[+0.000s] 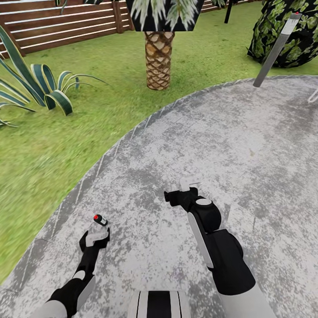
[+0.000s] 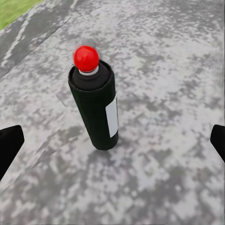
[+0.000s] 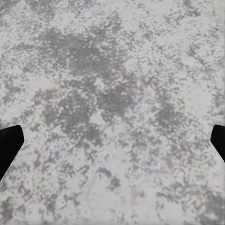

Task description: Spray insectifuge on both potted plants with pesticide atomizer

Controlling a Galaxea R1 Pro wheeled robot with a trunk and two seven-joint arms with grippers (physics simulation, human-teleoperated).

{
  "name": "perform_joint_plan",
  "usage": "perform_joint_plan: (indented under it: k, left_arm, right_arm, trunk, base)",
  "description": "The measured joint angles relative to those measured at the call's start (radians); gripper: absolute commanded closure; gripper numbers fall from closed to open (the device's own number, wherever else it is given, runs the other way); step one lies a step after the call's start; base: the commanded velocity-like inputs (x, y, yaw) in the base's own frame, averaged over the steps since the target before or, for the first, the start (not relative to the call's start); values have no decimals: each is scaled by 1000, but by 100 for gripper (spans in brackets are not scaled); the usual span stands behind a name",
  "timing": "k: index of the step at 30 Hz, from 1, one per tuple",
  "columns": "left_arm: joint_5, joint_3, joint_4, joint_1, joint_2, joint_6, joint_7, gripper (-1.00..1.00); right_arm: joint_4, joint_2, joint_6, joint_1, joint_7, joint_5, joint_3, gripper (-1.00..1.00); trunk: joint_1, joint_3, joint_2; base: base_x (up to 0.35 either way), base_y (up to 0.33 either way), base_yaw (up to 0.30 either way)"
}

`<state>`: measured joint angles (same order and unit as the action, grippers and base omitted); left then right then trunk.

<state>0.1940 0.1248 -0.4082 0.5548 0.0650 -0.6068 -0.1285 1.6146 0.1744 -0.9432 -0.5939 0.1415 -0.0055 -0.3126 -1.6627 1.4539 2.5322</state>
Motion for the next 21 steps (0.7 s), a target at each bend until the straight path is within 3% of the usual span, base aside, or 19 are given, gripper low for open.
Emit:
perform_joint_plan:
  k: [6,21]
  left_arm:
    - [-1,1,-46,0,-2,-7,-11,-100]
    - [-2,4,-55,0,-1,-8,-49,-100]
  right_arm:
    - [0,0,0,1,10,3,1,-100]
    - [0,0,0,1,40,3,-1,-100]
  trunk:
    - [-3,23,1]
    - [-10,81,5]
  base:
    - [0,0,0]
    - [0,0,0]
